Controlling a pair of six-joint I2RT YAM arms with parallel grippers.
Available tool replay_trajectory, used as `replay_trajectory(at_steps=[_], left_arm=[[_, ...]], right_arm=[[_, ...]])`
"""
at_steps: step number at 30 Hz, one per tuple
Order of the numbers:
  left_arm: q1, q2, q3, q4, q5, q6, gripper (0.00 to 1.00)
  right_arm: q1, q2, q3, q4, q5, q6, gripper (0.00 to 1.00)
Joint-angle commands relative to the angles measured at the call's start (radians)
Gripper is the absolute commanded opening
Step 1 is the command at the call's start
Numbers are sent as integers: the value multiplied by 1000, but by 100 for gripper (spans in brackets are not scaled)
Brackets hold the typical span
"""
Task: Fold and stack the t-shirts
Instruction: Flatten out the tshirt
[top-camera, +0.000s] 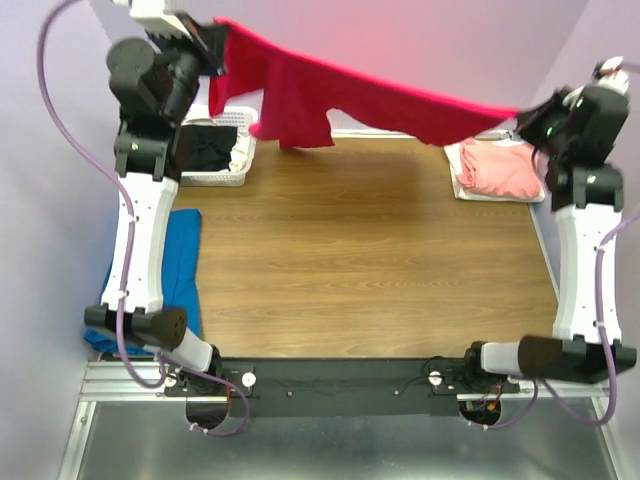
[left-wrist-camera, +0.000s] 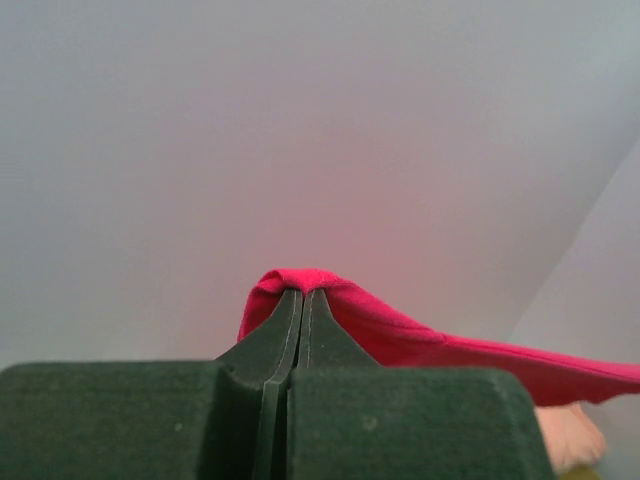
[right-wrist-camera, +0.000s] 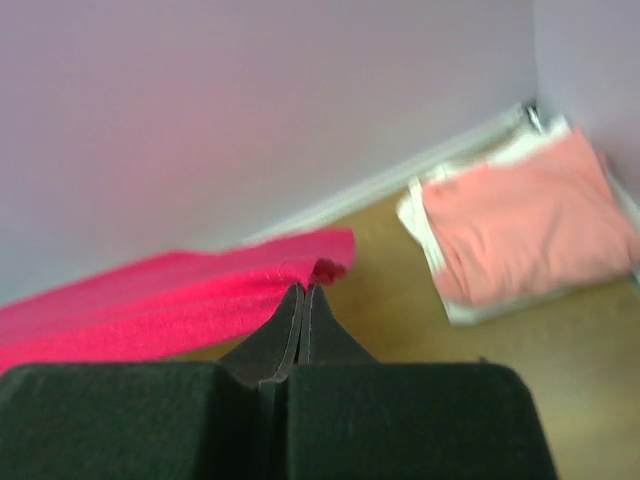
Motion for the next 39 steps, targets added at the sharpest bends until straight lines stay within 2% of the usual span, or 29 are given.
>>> replay_trajectory(at_steps=[1, 3, 4, 8, 10, 13, 20, 21, 25, 26, 27, 29, 30, 35, 39], left_arm=[[-72, -108, -371, -111, -74, 86, 0], [-130, -162, -513, -176, -150, 38, 0], [-144, -173, -653, -197, -149, 9, 0], [-254, -245, -987, -267, -128, -100, 0], [-290, -289, -1119, -319, -125, -142, 0], [-295, -332, -1213, -381, -120, -156, 0], [-311, -296, -1285, -376, -86, -125, 0], [-318, -286, -1287, -381, -91, -124, 3], [-322, -297, -1276, -416, -155, -119, 25], [-322, -303, -1270, -425, -171, -122, 37], [-322, -308, -1261, -442, -210, -119, 45], [-322, -308, -1230, -457, -235, -125, 57], [-322, -302, -1221, -465, -256, -128, 60], [-316, -225, -1176, -454, -361, -176, 61], [-276, -113, -1147, -379, -388, -206, 59]], right_arm=[[-10, -126, -465, -32, 7, 46, 1], [-10, -166, -609, -54, -1, 106, 1], [-10, -202, -746, -64, -31, 129, 1], [-10, -275, -980, -132, -75, 241, 1], [-10, -291, -1020, -169, -38, 266, 1], [-10, -276, -1022, -227, 65, 287, 1], [-10, -155, -924, -310, 238, 324, 1], [-10, -147, -919, -313, 254, 331, 1], [-10, -131, -909, -316, 294, 342, 1], [-10, -123, -906, -315, 300, 339, 1], [-12, -115, -903, -316, 301, 338, 1], [-10, -98, -896, -315, 301, 338, 1], [-10, -95, -893, -313, 303, 338, 1], [-10, -88, -884, -302, 295, 333, 1], [-10, -91, -884, -301, 294, 329, 1]])
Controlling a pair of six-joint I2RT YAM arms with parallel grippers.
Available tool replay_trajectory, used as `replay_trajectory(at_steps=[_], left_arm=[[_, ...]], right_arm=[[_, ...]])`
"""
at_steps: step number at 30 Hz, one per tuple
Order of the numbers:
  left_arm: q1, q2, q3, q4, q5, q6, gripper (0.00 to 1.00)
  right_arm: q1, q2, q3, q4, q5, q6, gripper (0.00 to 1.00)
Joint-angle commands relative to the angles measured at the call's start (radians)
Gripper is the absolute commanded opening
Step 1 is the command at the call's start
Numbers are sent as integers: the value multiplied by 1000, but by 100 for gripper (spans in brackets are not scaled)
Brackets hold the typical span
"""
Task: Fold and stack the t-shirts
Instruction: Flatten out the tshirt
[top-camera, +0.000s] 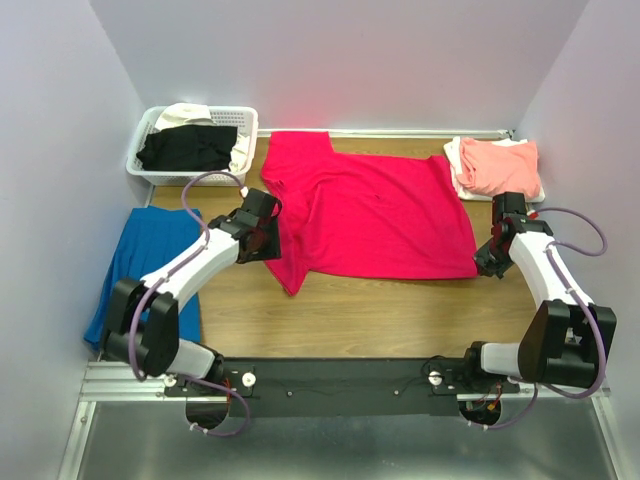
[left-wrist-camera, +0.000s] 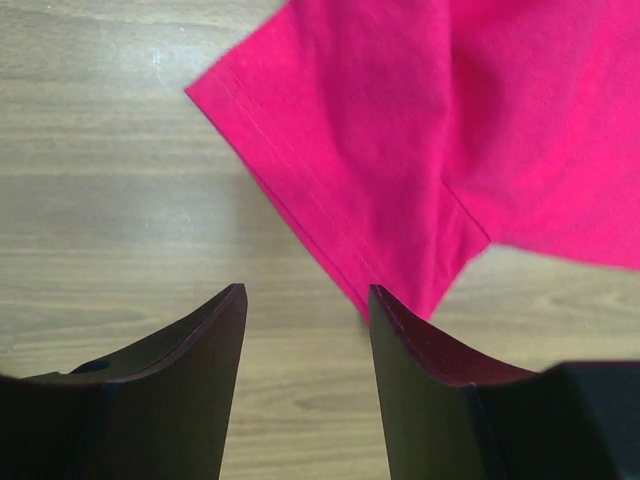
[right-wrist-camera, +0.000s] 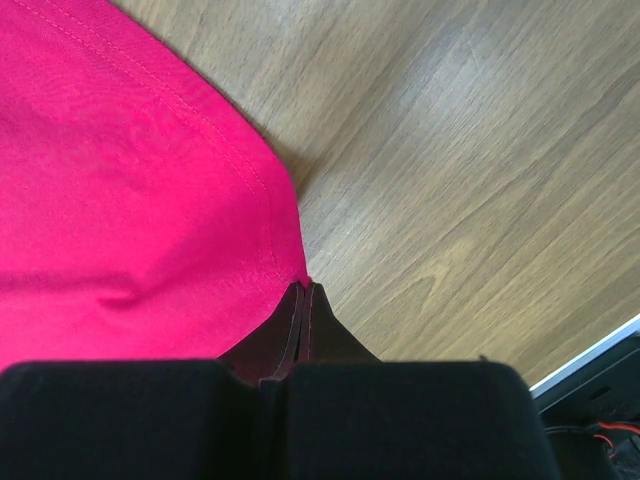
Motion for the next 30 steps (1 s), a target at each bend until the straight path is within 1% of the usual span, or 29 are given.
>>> replay_trajectory(at_steps=[1, 3, 6, 8, 11, 18, 25, 28, 30], left_arm=[[55, 117, 49, 57, -89, -52, 59], [85, 175, 71, 68, -89, -57, 57], [110, 220, 99, 74, -120, -56, 56], [148, 234, 105, 88, -117, -48, 54], [175, 264, 119, 113, -100, -22, 54], [188, 356, 143, 154, -60, 1, 51], [192, 395, 136, 173, -28, 6, 47], [192, 415, 133, 176, -28, 7, 41], [192, 435, 140, 171, -27, 7, 31]], right_arm=[[-6, -2, 34, -12, 44, 12, 1], [-6, -9, 32, -12, 41, 10, 1], [-6, -19, 26, -12, 38, 10, 1], [-6, -22, 21, -12, 30, 12, 1], [-6, -24, 17, -14, 25, 15, 1], [-6, -24, 20, -15, 28, 13, 1], [-6, -24, 35, -14, 31, 12, 1], [-6, -21, 38, -14, 30, 12, 1], [-6, -19, 40, -14, 28, 12, 1]])
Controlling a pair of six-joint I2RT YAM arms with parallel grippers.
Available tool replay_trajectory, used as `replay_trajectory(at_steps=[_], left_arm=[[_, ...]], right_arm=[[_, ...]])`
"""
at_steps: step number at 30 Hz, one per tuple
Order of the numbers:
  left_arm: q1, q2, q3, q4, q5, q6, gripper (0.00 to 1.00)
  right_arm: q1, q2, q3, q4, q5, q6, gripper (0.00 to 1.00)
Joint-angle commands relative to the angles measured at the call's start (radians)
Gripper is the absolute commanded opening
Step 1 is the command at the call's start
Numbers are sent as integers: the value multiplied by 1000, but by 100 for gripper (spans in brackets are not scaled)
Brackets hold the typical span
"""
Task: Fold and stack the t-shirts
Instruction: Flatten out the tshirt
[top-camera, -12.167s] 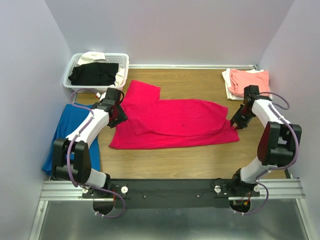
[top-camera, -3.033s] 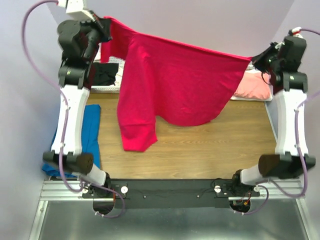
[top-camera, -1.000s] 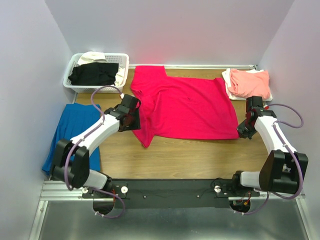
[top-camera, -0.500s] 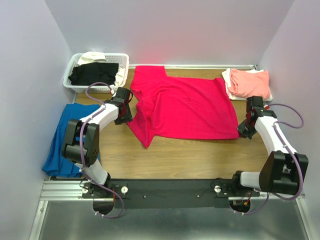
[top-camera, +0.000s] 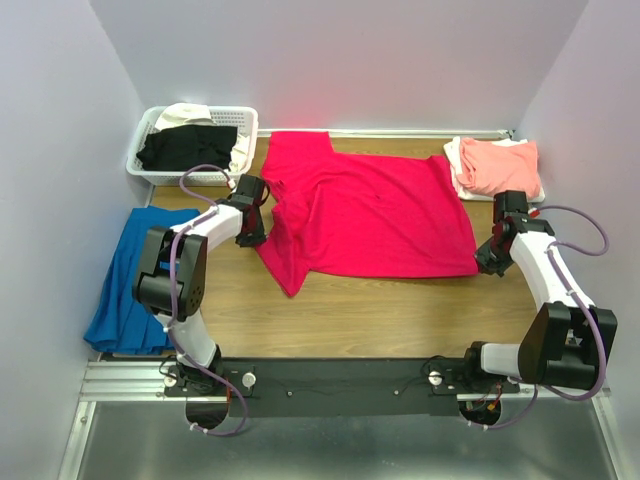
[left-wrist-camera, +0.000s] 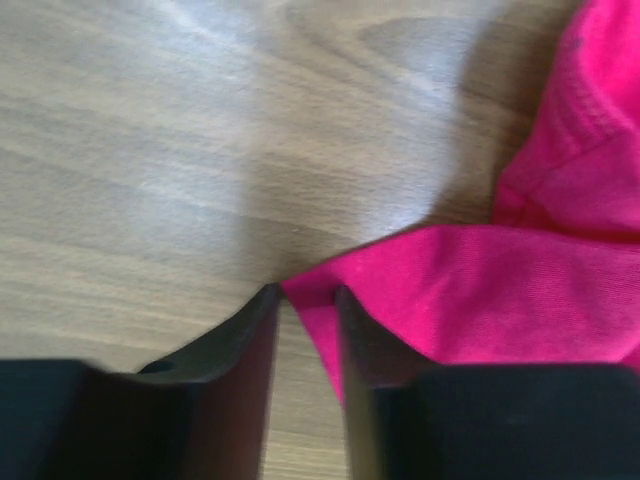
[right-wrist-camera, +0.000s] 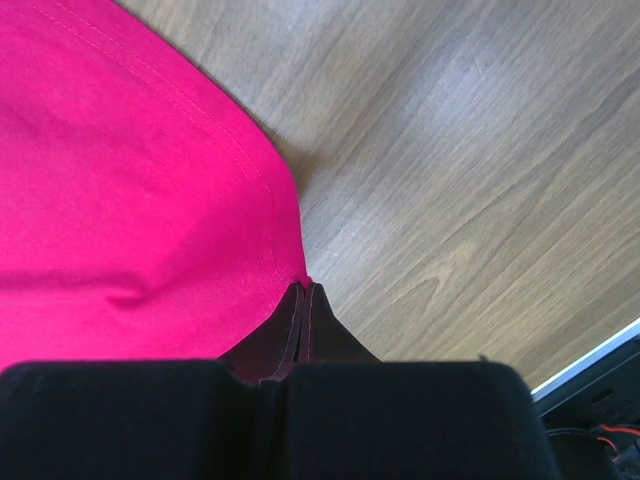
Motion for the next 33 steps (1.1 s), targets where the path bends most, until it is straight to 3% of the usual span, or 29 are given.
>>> replay_trajectory(at_steps=[1, 2, 5, 11, 21, 29, 33], left_arm=[[5, 61, 16, 4, 19, 12, 26], [5, 64, 23, 4, 22, 12, 15], [5, 70, 33, -1, 21, 14, 0], [6, 26, 66, -50, -31, 23, 0], [14, -294, 312, -308, -159, 10, 0], [14, -488, 208, -400, -157, -57, 0], [15, -571, 264, -446, -191, -65, 0]], right_arm=[[-6, -11, 34, -15, 28, 12, 1], [-8, -9, 36, -15, 28, 10, 1], [-6, -11, 39, -15, 30, 12, 1], [-6, -14, 44, -16, 25, 16, 1], [-6, -29, 168, -27, 51, -29, 1], [-6, -38, 188, -27, 44, -42, 1], [-8, -64, 244, -33, 54, -68, 1]])
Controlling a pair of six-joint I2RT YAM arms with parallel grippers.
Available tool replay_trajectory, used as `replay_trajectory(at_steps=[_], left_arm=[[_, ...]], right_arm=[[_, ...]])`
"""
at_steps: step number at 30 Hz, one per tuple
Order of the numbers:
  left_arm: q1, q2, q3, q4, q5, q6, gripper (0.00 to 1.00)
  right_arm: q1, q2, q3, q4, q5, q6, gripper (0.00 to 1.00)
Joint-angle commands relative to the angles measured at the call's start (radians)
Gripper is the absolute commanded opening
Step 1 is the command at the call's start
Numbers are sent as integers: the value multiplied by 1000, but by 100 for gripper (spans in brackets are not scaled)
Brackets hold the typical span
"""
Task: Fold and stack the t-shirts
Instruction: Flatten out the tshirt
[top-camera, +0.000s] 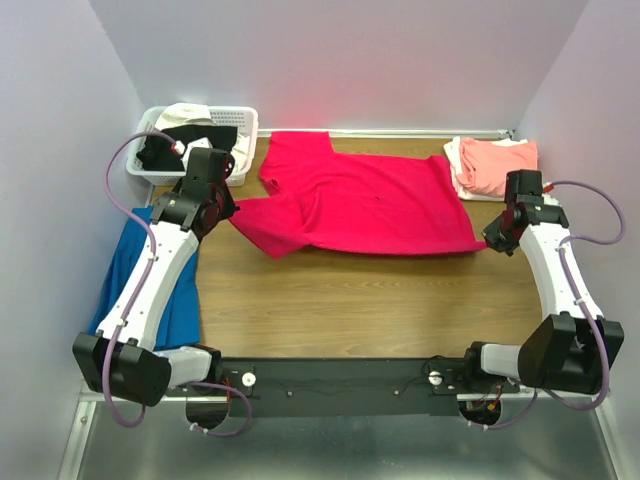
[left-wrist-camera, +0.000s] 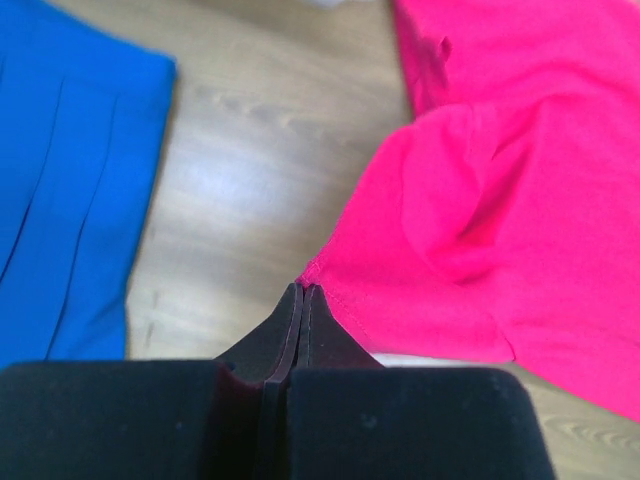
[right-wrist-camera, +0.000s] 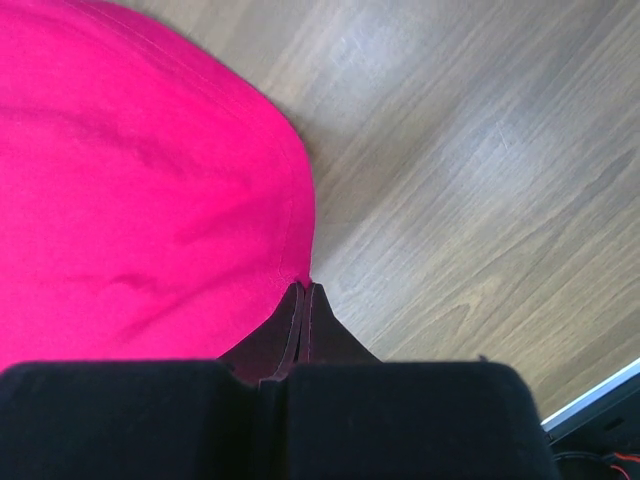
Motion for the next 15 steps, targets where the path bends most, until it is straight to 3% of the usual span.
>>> replay_trajectory(at_steps=[1, 9, 15], left_arm=[[7, -80, 57, -106, -80, -26, 0], [8, -25, 390, -33, -86, 26, 0], [8, 59, 555, 192, -10, 138, 0]], right_arm=[[-6, -56, 101, -22, 50, -40, 1], [-6, -29, 425, -29, 86, -122, 1], [-6, 60, 622, 6, 60, -162, 1]])
